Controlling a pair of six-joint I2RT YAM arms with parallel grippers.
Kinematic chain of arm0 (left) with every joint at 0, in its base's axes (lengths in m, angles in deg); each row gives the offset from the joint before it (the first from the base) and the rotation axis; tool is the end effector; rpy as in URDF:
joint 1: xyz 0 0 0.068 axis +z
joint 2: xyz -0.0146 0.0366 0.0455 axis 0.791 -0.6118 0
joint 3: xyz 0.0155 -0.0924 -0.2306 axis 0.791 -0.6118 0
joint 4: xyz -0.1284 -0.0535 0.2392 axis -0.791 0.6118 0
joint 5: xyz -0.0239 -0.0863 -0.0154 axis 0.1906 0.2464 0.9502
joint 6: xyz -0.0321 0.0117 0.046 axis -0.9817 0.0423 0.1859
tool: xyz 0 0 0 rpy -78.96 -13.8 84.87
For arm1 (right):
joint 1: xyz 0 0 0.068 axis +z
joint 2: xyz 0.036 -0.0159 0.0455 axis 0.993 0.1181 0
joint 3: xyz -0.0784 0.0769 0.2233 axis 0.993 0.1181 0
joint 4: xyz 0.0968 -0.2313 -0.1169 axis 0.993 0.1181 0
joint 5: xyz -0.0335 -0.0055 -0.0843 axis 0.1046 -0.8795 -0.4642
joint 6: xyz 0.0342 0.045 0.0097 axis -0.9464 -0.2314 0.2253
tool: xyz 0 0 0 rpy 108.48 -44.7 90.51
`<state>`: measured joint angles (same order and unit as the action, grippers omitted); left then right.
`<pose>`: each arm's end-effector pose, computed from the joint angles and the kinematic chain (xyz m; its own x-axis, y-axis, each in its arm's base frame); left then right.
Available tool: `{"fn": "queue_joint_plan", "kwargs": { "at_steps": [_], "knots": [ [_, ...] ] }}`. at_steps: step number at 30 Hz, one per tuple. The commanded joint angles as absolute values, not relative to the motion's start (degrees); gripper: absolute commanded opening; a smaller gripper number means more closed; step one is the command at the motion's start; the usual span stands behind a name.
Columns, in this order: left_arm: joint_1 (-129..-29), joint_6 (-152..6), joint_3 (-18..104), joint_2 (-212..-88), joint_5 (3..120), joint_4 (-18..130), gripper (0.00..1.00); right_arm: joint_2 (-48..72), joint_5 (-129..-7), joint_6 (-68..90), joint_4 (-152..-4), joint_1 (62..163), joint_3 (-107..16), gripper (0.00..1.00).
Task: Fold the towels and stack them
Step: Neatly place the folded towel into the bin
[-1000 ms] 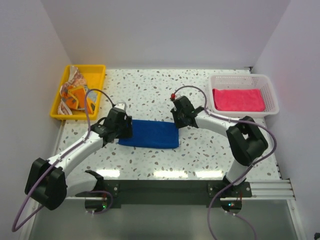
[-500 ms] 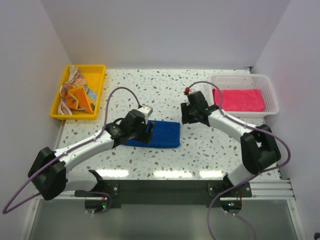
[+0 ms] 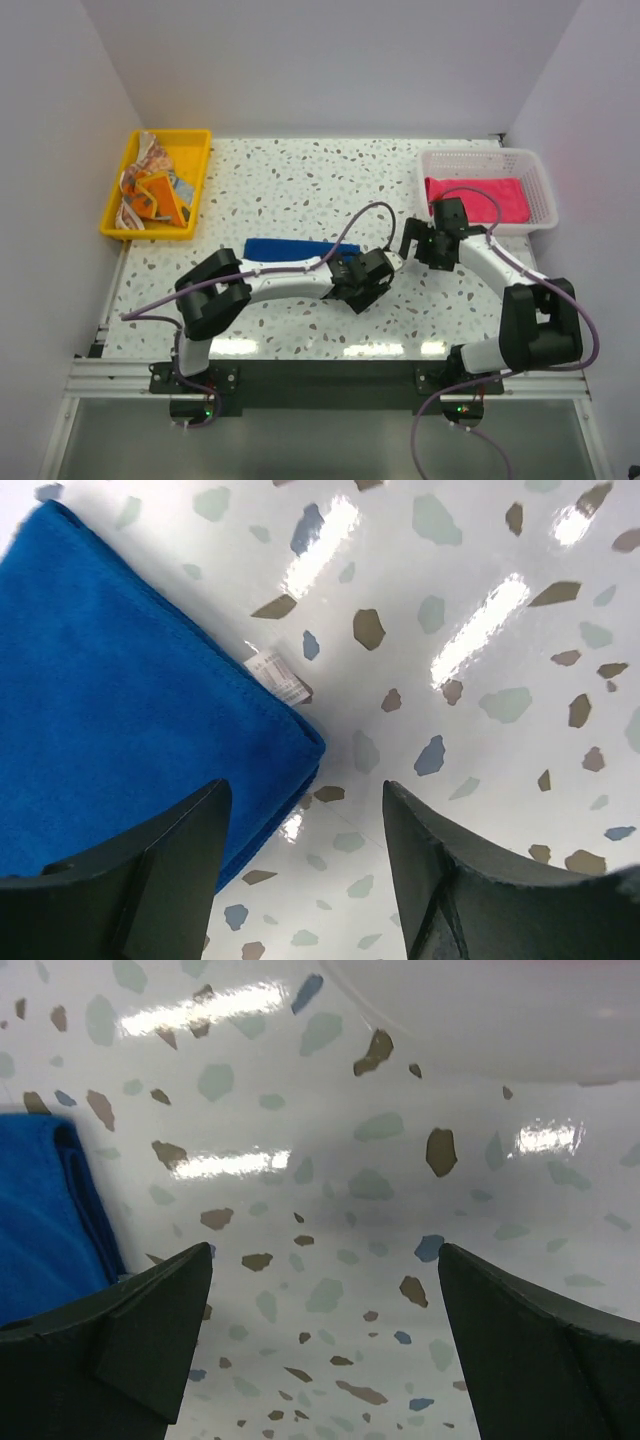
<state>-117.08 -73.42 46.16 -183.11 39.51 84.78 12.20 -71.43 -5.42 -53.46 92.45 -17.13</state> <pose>0.1811 -0.3618 0.1500 -0.5349 0.6546 -0.5343 0.7308 0.6757 0.0962 0.2880 0.0496 0.1557 -0.8562 0.2588 -0.4472 0.1558 0.9546 0.2540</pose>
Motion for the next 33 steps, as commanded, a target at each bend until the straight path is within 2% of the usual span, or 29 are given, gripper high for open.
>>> {"fn": "queue_joint_plan", "kwargs": {
  "at_steps": [1, 7, 10, 11, 13, 14, 17, 25, 33],
  "knots": [
    [-117.4, -70.4, 50.3, -185.4, 36.7, 88.1, 0.66, 8.9, -67.6, -7.0, -53.5, 91.9, -15.9, 0.99],
    [-117.5, -69.8, 51.5, -190.1, 35.5, 90.1, 0.57, 7.7, -66.2, -7.5, -54.9, 91.6, -14.0, 0.98],
    [-117.5, -70.4, 51.3, -191.9, 34.9, 91.4, 0.47, 7.3, -64.4, -8.3, -55.7, 91.5, -13.2, 0.98],
    [-117.5, -70.5, 51.1, -192.3, 34.2, 92.0, 0.38, 6.6, -63.9, -8.7, -56.0, 91.5, -12.7, 0.98],
    [-117.5, -71.6, 50.1, -193.1, 32.6, 92.5, 0.26, 5.6, -63.4, -9.1, -56.9, 91.6, -12.1, 0.98],
    [-117.4, -71.7, 49.6, -193.3, 31.9, 92.5, 0.12, 5.1, -62.7, -9.6, -57.1, 91.6, -11.8, 0.98],
    [-117.4, -72.6, 48.0, -192.6, 30.3, 91.5, 0.0, 4.6, -61.1, -11.8, -58.6, 91.6, -11.2, 0.98],
    [-116.4, -74.8, 43.2, -179.3, 35.5, 82.0, 0.0, 8.3, -51.9, -25.0, -71.3, 93.0, -7.6, 0.99],
    [-114.1, -77.2, 42.2, -174.2, 37.8, 79.2, 0.0, 15.5, -53.6, -41.1, -83.7, 104.6, -4.1, 0.99]
  ]
}}
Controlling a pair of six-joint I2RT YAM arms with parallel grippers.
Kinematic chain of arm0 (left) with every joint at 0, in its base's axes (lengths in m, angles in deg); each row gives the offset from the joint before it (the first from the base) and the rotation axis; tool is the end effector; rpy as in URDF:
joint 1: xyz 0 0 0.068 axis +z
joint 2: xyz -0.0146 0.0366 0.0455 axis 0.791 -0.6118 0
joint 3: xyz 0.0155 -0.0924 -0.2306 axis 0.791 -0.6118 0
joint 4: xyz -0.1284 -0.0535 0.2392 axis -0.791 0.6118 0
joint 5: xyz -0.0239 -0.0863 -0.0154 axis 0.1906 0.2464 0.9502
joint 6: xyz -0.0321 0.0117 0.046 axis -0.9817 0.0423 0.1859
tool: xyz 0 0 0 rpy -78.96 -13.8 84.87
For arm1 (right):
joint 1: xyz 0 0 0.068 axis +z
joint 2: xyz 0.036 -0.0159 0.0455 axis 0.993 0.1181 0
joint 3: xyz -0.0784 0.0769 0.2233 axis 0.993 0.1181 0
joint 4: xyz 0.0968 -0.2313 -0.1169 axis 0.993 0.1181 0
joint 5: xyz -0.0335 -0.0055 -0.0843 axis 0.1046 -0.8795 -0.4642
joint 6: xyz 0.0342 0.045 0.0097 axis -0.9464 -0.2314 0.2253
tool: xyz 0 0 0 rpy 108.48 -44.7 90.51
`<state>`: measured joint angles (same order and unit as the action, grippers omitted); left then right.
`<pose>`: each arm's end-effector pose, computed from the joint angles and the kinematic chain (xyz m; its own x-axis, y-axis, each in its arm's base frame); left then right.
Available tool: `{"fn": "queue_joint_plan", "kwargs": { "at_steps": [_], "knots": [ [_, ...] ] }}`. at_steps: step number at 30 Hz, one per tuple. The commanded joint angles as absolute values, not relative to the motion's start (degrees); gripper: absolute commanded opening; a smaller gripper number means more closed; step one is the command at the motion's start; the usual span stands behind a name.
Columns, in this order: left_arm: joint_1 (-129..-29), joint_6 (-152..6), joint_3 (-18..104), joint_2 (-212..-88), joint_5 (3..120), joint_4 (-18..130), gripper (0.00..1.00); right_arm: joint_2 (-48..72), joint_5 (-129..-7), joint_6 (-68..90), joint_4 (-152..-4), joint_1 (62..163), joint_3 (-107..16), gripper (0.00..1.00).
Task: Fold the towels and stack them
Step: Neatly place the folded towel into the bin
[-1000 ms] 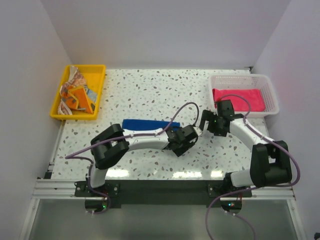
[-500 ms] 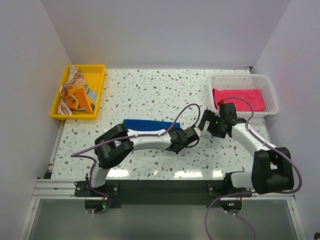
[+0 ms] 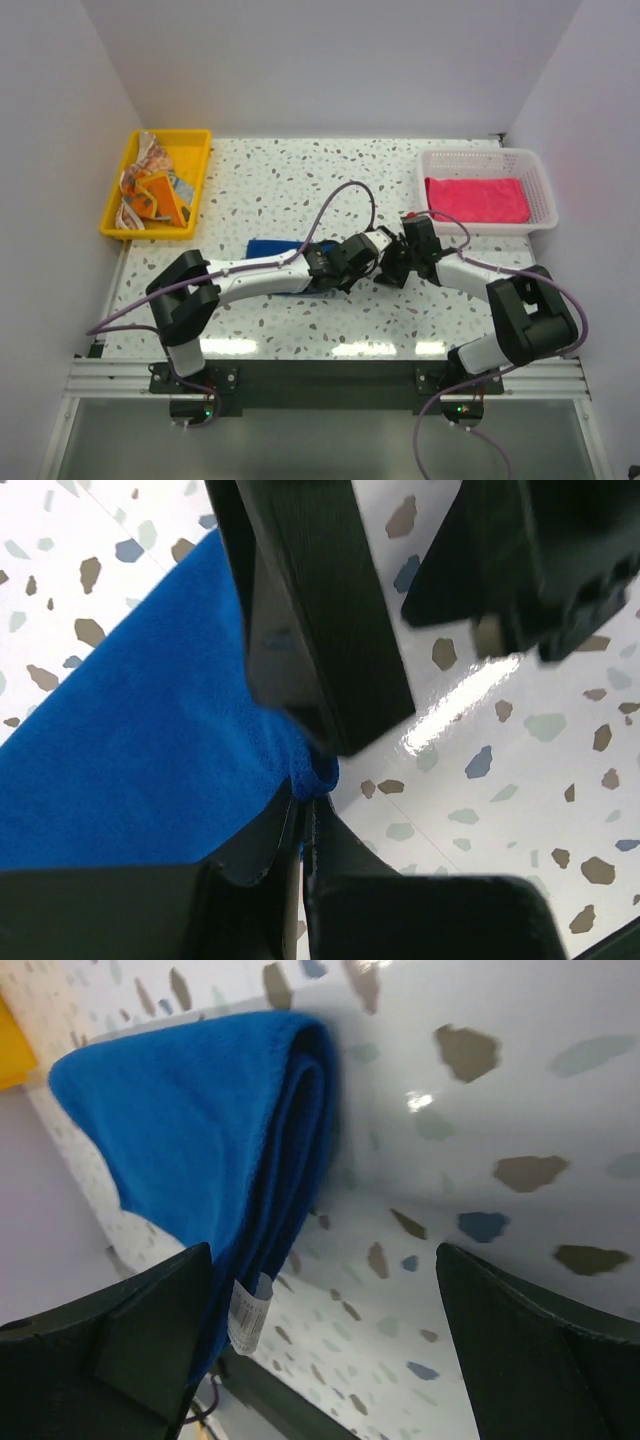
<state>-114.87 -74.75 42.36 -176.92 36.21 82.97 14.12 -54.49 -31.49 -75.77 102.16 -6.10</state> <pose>0.1902 -0.3406 0.1724 -0.5503 0.5753 -0.6052 0.6614 0.7427 0.1047 0.2658 0.1065 0.1159 -0.8659 0.4517 -0.2148 0.2090 0.7169 0.6651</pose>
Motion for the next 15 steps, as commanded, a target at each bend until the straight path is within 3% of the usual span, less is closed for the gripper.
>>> {"fn": "queue_joint_plan", "kwargs": {
  "at_steps": [1, 9, 14, 15],
  "knots": [
    [-114.1, -77.6, 42.2, -174.2, 37.8, 79.2, 0.0, 16.1, -53.8, -45.0, -88.7, 105.1, -2.9, 0.99],
    [-114.2, -80.6, 42.5, -175.6, 39.4, 77.6, 0.0, 24.2, -54.3, -51.9, -97.7, 109.1, -0.3, 0.98],
    [-114.1, -81.5, 43.7, -177.1, 42.0, 75.9, 0.02, 28.1, -53.0, -52.8, -100.0, 109.8, -0.6, 0.86],
    [-114.1, -82.0, 44.1, -177.8, 42.1, 75.8, 0.04, 28.4, -52.9, -52.4, -99.8, 109.8, -1.0, 0.78]
  ]
}}
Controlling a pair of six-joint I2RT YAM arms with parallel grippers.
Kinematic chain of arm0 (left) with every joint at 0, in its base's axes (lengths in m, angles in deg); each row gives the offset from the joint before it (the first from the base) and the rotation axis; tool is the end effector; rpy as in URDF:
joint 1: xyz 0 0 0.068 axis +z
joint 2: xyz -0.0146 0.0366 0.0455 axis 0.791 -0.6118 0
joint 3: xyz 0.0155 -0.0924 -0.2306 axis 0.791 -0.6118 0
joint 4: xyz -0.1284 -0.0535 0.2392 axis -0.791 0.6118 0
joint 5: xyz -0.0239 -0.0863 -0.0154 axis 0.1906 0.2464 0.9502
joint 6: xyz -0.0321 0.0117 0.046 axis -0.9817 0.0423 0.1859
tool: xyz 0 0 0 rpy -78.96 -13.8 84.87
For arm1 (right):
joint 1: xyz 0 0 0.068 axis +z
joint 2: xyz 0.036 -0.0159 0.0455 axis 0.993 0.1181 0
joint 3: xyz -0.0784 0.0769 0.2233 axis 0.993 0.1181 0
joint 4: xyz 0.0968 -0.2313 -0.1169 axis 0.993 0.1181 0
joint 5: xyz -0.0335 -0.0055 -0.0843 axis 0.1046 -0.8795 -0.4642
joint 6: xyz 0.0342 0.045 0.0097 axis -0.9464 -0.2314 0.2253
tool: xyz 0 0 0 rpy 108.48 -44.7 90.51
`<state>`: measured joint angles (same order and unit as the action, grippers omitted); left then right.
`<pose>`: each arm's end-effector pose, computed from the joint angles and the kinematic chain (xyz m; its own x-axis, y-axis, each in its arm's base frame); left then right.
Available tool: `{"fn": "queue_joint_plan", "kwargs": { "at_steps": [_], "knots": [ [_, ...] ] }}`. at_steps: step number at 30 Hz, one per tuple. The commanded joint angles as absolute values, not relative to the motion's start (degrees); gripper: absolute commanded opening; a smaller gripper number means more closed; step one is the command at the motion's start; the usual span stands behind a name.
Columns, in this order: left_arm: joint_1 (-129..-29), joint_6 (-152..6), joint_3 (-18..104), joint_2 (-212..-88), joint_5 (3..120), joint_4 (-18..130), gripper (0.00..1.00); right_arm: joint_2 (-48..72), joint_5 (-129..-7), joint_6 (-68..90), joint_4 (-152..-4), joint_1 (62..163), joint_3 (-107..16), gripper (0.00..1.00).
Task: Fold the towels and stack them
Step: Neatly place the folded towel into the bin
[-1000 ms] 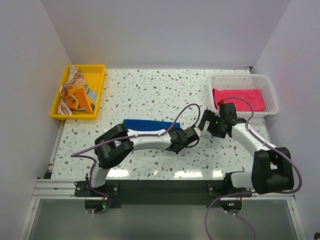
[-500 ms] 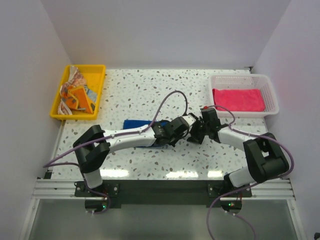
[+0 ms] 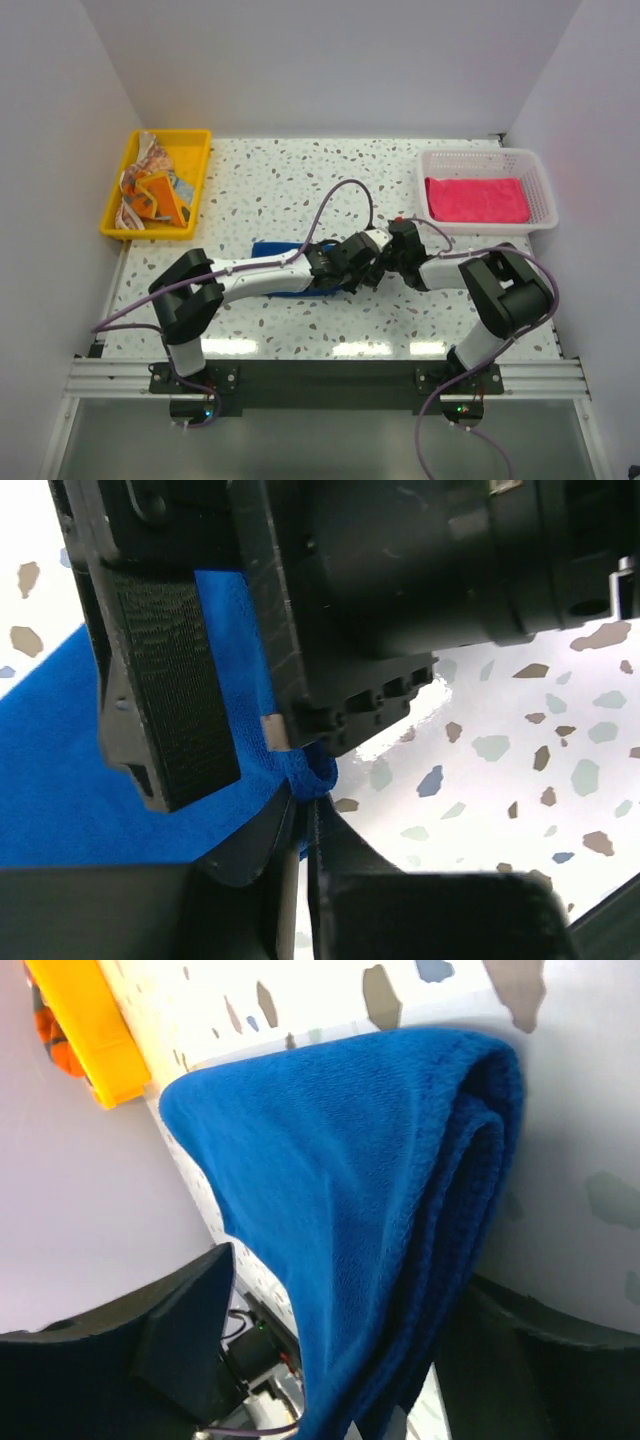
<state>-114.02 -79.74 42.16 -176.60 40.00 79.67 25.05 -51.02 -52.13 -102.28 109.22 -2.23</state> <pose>0.1952 -0.3431 0.1766 -0.6060 0.4745 -0.6384 0.6301 0.7762 -0.0213 0.2633 0.1470 0.0821 -0.8388 0.5435 -0.0317 0.2848 0.4876 0.8253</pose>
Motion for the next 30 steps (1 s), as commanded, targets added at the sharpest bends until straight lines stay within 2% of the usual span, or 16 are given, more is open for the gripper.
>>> {"fn": "queue_joint_plan", "kwargs": {
  "at_steps": [1, 2, 5, 6, 7, 9, 10, 13, 15, 20, 24, 27, 30],
  "knots": [
    [-114.1, -82.0, 44.4, -178.1, 42.5, 75.9, 0.11, 28.4, -53.1, -51.1, -99.0, 109.8, -1.9, 0.74],
    [-114.1, -82.5, 45.0, -178.7, 42.6, 76.4, 0.19, 28.1, -53.6, -49.1, -97.3, 109.8, -3.2, 0.6],
    [-114.2, -83.0, 45.0, -178.0, 42.4, 76.3, 0.32, 27.5, -54.5, -45.8, -92.2, 109.8, -5.8, 0.31],
    [-114.1, -83.4, 44.9, -177.6, 41.9, 76.4, 0.45, 27.0, -54.9, -43.4, -90.7, 109.8, -6.7, 0.09],
    [-114.0, -83.4, 44.7, -176.9, 40.1, 76.4, 0.52, 26.8, -55.7, -42.4, -89.1, 109.7, -8.5, 0.02],
    [-113.3, -83.6, 44.4, -174.7, 39.2, 76.9, 0.65, 26.3, -56.5, -40.1, -84.8, 109.7, -10.4, 0.0],
    [-112.9, -83.9, 44.4, -173.8, 38.6, 77.0, 0.76, 26.2, -57.7, -37.6, -83.2, 109.4, -12.2, 0.0],
    [-110.3, -84.9, 43.1, -170.0, 38.7, 77.9, 0.93, 26.3, -59.4, -31.8, -76.5, 108.4, -16.9, 0.0],
    [-107.0, -85.5, 41.4, -166.3, 39.3, 78.6, 0.99, 26.7, -60.5, -26.7, -72.1, 107.7, -19.3, 0.0],
    [-96.9, -82.2, 36.1, -156.0, 41.1, 80.6, 1.0, 27.7, -63.1, -14.9, -60.1, 104.1, -31.5, 0.0],
    [-83.9, -78.0, 33.5, -150.1, 42.8, 83.1, 1.0, 29.2, -66.2, -5.7, -48.2, 100.0, -42.0, 0.0],
    [-77.1, -76.3, 30.6, -146.2, 44.2, 83.6, 1.0, 30.9, -69.7, -0.2, -40.4, 96.6, -53.8, 0.0],
    [-75.7, -78.0, 25.9, -141.5, 41.2, 82.1, 1.0, 32.9, -76.0, 4.2, -33.7, 95.3, -60.7, 0.0]
  ]
}}
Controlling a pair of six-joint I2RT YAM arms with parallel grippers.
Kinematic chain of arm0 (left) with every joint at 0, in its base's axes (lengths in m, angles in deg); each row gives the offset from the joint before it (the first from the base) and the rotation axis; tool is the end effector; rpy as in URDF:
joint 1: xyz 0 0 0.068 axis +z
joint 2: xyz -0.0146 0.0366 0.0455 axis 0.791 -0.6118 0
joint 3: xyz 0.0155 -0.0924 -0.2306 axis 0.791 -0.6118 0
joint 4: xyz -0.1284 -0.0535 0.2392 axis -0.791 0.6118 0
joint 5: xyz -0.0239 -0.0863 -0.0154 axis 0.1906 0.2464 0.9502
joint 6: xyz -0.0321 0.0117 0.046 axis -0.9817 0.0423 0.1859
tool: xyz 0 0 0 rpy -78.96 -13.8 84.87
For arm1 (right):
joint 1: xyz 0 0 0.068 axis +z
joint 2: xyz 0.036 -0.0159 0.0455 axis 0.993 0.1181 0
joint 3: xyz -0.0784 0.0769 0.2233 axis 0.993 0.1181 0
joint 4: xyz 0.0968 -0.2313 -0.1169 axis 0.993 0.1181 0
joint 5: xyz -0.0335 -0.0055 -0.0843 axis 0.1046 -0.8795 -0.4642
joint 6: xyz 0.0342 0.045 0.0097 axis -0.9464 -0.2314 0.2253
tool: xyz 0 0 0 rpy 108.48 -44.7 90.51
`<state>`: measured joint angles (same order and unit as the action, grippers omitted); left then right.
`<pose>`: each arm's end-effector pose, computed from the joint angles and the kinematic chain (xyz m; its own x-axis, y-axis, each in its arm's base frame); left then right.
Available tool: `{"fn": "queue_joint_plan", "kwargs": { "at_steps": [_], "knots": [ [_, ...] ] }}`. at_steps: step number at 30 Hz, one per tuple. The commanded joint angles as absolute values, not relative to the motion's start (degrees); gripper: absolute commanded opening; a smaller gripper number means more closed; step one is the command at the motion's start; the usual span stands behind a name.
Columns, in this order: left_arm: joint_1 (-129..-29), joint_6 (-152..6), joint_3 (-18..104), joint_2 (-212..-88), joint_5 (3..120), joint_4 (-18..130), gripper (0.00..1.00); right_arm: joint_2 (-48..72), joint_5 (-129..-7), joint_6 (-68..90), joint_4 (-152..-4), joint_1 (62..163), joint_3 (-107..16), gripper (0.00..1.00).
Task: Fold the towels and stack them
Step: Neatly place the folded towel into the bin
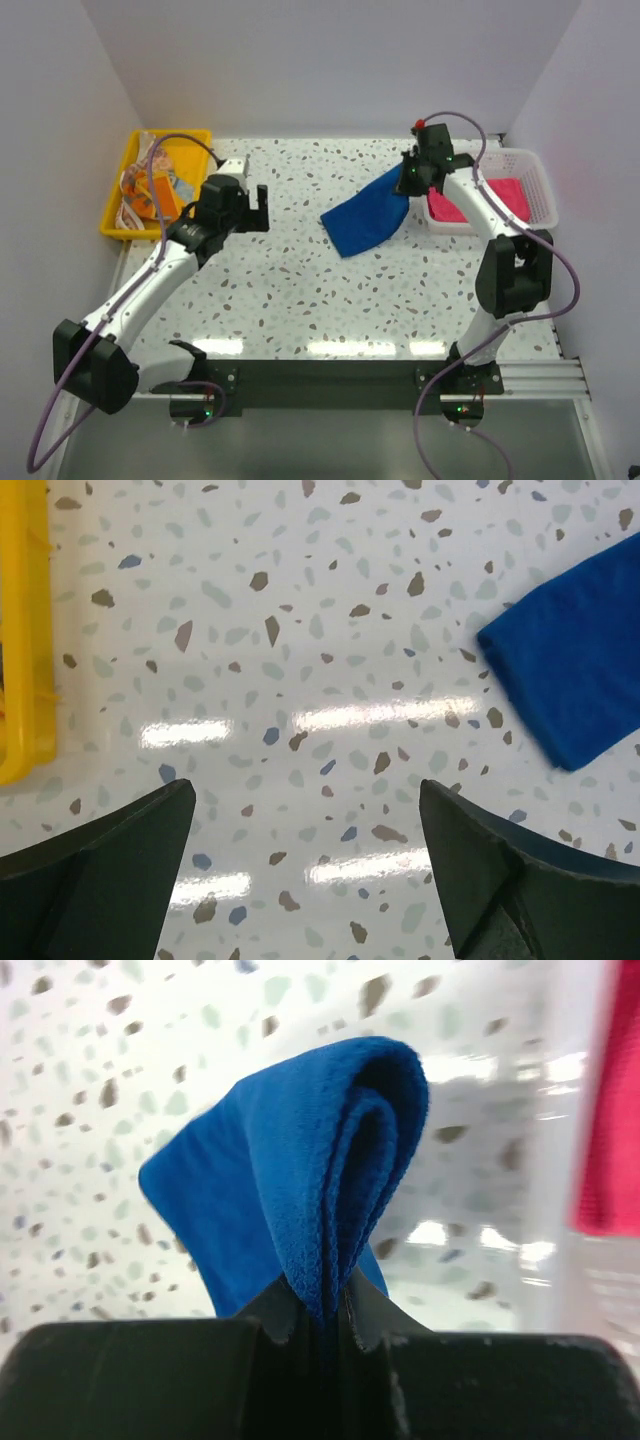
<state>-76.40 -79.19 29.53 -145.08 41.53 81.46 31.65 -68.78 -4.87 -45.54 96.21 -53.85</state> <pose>0.2782 -0.1153 0.2794 -0.5761 -0.0730 -0.8141 0.0728 0.9875 -0.1401 0.3939 0.0956 0.2439 -0.8013 0.2075 -0.5611 0.0153 0.9447 0.3276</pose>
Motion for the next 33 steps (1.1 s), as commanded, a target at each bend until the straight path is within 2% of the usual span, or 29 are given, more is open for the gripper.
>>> {"fn": "queue_joint_plan", "kwargs": {
  "at_steps": [1, 4, 15, 22, 33],
  "knots": [
    [-75.2, -78.5, 24.8, -139.9, 39.8, 82.1, 1.0, 33.5, -80.0, 5.2, -32.1, 94.9, -65.0, 0.0],
    [-74.3, -79.0, 20.8, -138.3, 35.9, 81.7, 1.0, 36.1, -84.9, 8.4, -27.5, 93.9, -72.5, 0.0],
    [-74.4, -81.7, 15.8, -135.9, 32.5, 81.6, 1.0, 41.6, -96.2, 19.6, -25.7, 87.9, -86.6, 0.0],
    [-75.7, -81.5, 16.1, -135.9, 27.6, 82.3, 1.0, 44.5, -102.4, 26.6, -28.8, 85.4, -86.9, 0.0],
    [-76.9, -81.3, 16.3, -137.6, 26.3, 82.4, 1.0, 45.6, -110.6, 32.9, -33.9, 83.3, -85.1, 0.0]
  ]
}}
